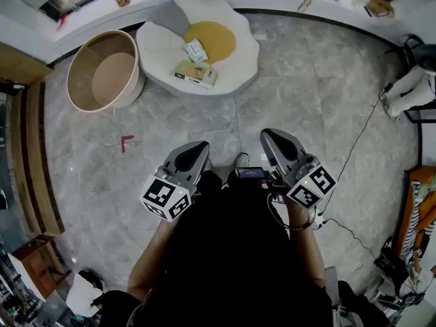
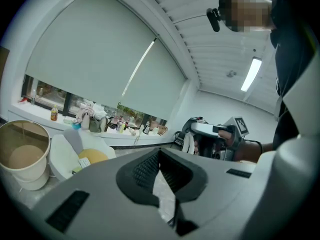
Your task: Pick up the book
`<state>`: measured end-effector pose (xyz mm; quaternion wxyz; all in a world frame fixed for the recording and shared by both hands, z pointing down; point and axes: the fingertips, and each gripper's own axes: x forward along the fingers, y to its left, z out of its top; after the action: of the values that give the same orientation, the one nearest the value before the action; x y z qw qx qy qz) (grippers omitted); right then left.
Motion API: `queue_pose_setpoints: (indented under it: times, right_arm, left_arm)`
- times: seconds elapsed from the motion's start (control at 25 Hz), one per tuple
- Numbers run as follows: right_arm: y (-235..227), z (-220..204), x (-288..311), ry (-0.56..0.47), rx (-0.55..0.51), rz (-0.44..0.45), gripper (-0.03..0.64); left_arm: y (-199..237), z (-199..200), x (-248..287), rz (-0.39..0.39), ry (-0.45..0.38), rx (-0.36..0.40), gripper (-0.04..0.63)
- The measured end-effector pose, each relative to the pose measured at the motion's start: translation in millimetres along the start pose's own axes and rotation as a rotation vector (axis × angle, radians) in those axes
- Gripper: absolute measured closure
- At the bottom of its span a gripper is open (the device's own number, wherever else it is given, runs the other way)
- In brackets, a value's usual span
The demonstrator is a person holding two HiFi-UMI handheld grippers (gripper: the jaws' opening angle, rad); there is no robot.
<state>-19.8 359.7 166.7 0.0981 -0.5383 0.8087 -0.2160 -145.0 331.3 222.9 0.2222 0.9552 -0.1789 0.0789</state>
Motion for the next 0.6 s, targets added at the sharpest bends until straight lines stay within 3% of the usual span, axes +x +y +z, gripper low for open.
queue_pose_setpoints:
  times: [0.6]
  right_arm:
    - [35, -21, 20, -0.010, 0.009, -0.065, 0.600]
  left_arm:
    - [34, -14, -36, -0.031, 0.047, -0.016, 0.581]
